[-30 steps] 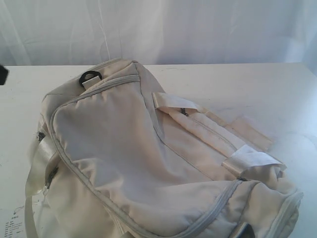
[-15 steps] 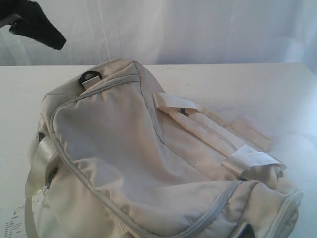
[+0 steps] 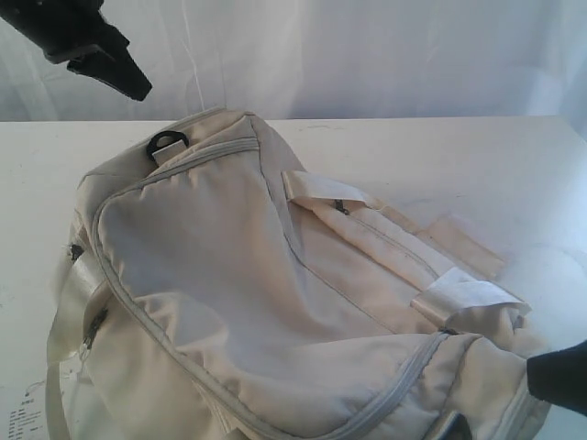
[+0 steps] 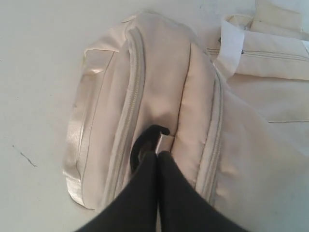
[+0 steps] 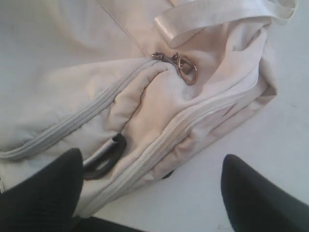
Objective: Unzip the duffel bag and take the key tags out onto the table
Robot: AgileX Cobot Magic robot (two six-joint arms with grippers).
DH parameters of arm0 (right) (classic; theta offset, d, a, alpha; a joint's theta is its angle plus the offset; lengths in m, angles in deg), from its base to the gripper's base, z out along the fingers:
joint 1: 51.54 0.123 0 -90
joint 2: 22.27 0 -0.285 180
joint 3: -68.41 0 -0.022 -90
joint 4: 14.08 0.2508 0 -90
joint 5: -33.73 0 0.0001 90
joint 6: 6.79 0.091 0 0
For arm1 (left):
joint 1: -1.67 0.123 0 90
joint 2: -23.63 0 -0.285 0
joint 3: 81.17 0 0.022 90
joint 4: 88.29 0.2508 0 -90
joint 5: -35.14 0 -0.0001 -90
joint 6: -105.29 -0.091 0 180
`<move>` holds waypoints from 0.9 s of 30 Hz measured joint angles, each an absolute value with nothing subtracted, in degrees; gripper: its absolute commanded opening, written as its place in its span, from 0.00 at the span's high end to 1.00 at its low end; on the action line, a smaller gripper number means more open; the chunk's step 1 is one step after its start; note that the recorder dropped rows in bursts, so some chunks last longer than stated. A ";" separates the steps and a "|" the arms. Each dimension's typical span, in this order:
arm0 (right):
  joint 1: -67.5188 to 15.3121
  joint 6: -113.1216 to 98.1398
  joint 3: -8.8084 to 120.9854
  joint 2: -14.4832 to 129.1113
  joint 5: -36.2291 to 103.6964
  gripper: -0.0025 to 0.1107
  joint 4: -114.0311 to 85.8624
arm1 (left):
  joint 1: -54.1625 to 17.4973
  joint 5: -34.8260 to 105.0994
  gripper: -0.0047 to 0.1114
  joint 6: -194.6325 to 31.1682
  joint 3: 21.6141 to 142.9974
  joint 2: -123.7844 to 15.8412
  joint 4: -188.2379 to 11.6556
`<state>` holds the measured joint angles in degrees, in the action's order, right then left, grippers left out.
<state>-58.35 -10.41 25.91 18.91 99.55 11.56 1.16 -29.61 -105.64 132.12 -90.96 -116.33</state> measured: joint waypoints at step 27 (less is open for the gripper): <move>-58.35 -13.12 19.92 40.46 85.63 0.87 18.46 | 1.16 -29.61 0.96 -109.14 132.93 -100.49 -114.40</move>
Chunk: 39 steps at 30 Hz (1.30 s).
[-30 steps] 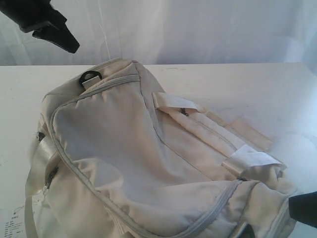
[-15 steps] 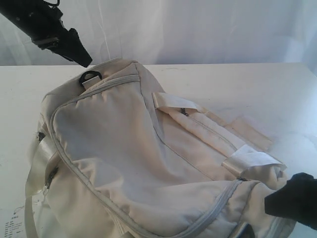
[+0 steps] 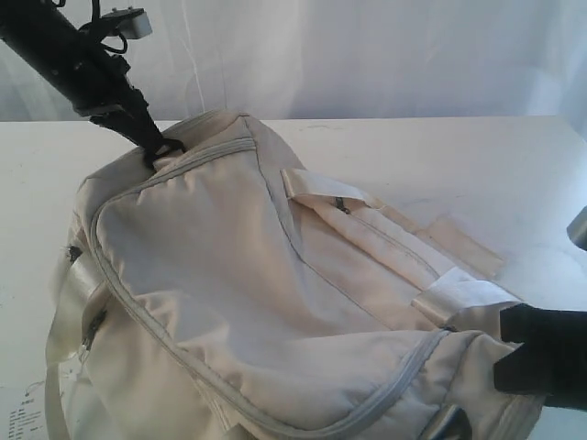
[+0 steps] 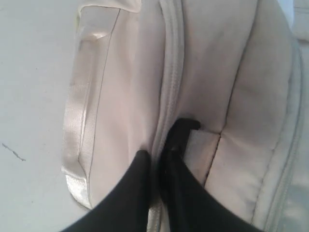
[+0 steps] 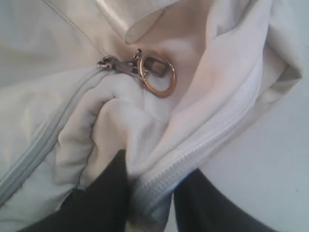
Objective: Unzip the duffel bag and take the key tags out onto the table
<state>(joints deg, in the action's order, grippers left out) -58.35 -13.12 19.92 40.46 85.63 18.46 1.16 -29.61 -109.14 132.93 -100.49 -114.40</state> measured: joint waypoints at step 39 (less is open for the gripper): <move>-54.37 -33.11 60.33 73.68 83.81 0.46 19.20 | 13.88 -29.61 0.50 -96.79 107.30 -73.87 -102.03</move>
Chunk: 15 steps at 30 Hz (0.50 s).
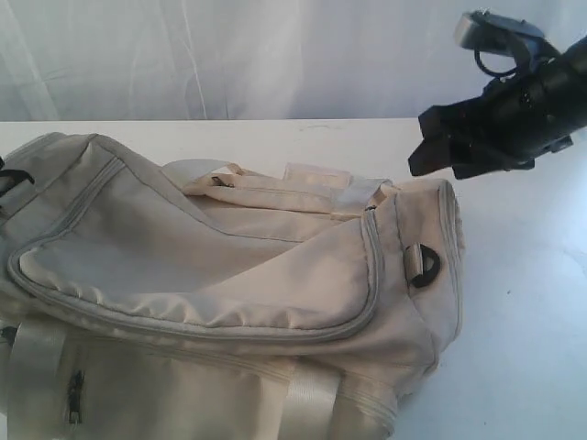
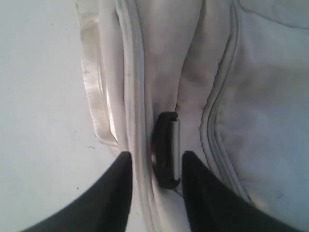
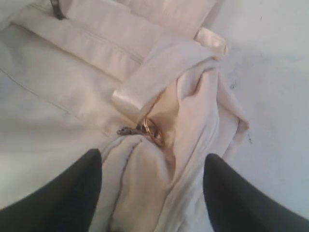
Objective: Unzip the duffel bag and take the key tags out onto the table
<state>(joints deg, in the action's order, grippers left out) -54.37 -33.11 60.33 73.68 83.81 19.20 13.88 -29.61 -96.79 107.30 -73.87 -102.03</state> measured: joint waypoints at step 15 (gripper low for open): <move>-53.35 -29.93 77.26 91.28 96.84 0.52 24.41 | 0.51 -29.50 0.49 -104.63 122.47 -87.63 -127.58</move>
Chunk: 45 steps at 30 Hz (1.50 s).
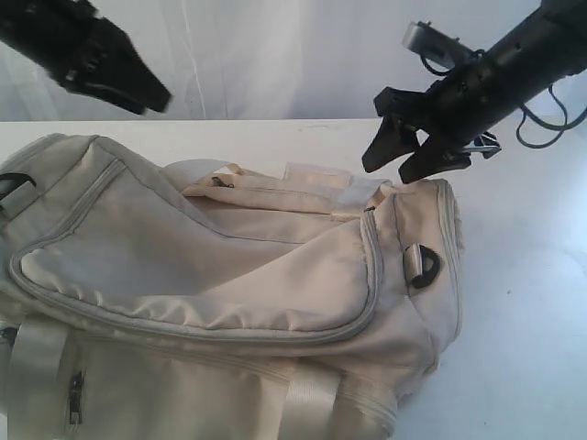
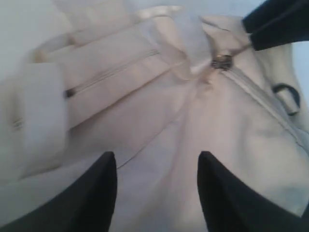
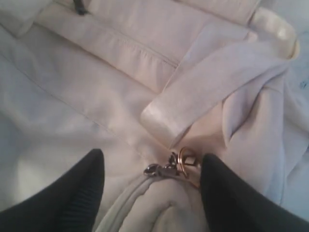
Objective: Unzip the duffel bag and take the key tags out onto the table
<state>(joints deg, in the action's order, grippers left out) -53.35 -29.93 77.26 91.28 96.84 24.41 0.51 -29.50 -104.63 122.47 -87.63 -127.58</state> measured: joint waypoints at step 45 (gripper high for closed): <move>-55.92 -25.96 61.77 59.18 98.37 0.59 14.39 | -18.82 -20.10 0.42 -106.66 142.09 -115.66 -135.58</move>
<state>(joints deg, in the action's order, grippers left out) -55.92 -25.96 61.77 59.18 98.37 14.39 -18.82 -20.10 -106.66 142.09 -115.66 -135.58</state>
